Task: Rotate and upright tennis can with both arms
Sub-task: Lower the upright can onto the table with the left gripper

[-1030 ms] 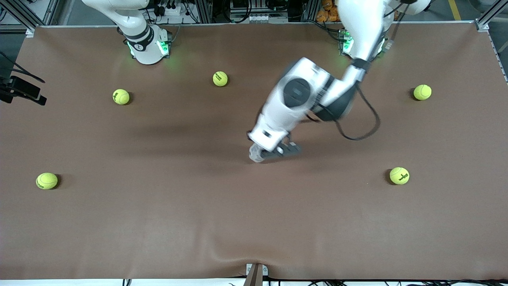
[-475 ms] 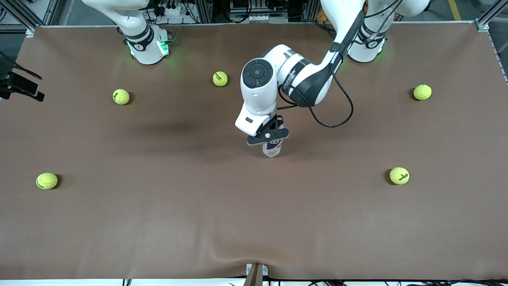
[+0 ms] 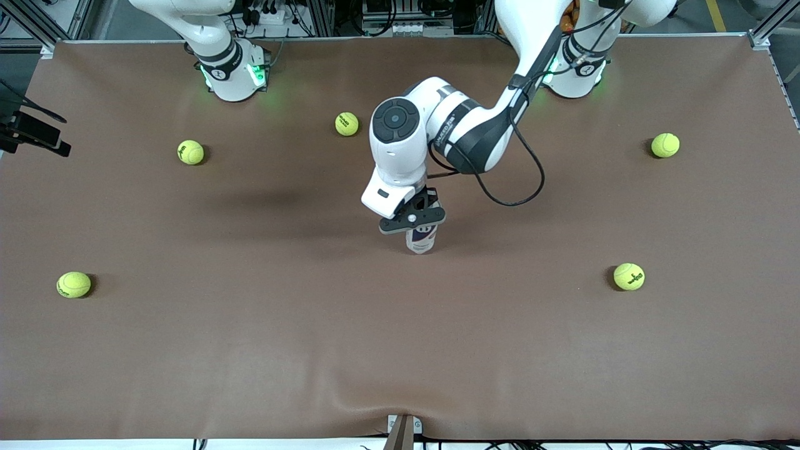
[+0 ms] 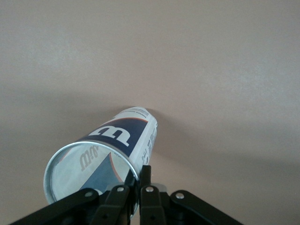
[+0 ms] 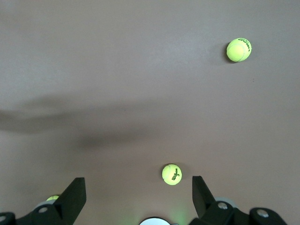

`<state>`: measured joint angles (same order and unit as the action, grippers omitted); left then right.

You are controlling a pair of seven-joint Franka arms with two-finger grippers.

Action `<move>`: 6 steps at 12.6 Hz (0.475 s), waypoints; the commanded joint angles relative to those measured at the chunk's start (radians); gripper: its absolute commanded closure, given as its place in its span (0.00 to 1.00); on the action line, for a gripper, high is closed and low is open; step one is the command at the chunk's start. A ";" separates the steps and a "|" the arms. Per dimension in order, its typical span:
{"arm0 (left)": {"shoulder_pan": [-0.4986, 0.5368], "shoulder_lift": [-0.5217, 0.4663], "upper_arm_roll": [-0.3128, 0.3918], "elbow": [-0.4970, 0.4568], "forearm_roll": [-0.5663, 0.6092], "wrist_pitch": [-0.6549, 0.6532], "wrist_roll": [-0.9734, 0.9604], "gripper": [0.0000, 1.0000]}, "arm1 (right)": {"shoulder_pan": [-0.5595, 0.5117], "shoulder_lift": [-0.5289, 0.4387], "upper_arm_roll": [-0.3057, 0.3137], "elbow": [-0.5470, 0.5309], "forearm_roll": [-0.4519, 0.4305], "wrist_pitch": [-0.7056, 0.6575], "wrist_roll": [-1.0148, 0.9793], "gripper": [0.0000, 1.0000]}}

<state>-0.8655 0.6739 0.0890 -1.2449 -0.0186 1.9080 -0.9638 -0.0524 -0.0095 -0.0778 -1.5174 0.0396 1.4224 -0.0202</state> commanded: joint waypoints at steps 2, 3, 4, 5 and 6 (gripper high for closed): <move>-0.003 0.016 0.003 0.032 0.009 0.014 -0.020 1.00 | -0.024 -0.003 0.009 0.023 0.008 -0.014 -0.006 0.00; -0.003 0.018 0.003 0.032 0.008 0.017 -0.020 1.00 | -0.027 -0.003 0.007 0.026 0.006 -0.014 -0.006 0.00; -0.003 0.019 0.005 0.032 -0.004 0.026 -0.020 1.00 | -0.041 -0.003 0.007 0.028 0.006 -0.013 -0.006 0.00; 0.000 0.024 0.006 0.032 -0.029 0.042 -0.020 1.00 | -0.047 -0.003 0.007 0.031 0.010 -0.013 -0.006 0.00; 0.000 0.030 0.011 0.032 -0.047 0.060 -0.020 1.00 | -0.047 -0.003 0.007 0.036 0.011 -0.014 -0.006 0.00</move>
<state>-0.8638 0.6799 0.0900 -1.2410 -0.0355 1.9426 -0.9642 -0.0739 -0.0096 -0.0812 -1.5014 0.0391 1.4224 -0.0204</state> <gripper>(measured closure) 0.952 0.000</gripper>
